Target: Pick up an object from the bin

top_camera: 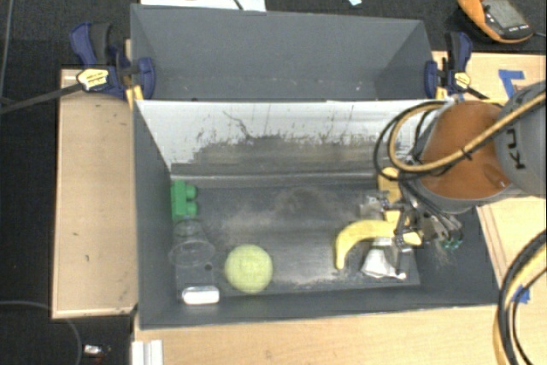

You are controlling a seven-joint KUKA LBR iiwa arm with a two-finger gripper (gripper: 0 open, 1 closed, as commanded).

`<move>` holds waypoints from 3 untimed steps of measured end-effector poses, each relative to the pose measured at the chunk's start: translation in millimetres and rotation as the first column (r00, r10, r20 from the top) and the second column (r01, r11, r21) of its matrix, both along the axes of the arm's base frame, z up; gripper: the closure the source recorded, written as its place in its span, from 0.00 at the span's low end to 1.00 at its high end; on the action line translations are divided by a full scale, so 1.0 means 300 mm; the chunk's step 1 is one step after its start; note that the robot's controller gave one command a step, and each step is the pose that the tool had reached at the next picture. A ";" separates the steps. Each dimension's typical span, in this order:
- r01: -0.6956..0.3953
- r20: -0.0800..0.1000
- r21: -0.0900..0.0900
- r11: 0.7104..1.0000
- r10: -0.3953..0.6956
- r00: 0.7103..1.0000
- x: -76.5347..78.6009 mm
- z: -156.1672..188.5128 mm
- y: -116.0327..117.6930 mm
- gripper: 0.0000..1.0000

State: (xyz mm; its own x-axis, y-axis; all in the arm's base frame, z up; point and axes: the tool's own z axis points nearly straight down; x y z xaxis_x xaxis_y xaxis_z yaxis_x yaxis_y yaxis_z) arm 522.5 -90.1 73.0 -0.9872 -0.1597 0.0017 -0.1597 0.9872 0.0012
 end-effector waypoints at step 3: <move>-0.240 0.012 -0.005 0.971 0.240 0.971 0.013 0.002 0.061 0.00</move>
Offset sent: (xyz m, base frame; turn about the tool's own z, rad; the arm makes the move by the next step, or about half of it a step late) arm -0.0166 -0.0022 0.0270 -0.3896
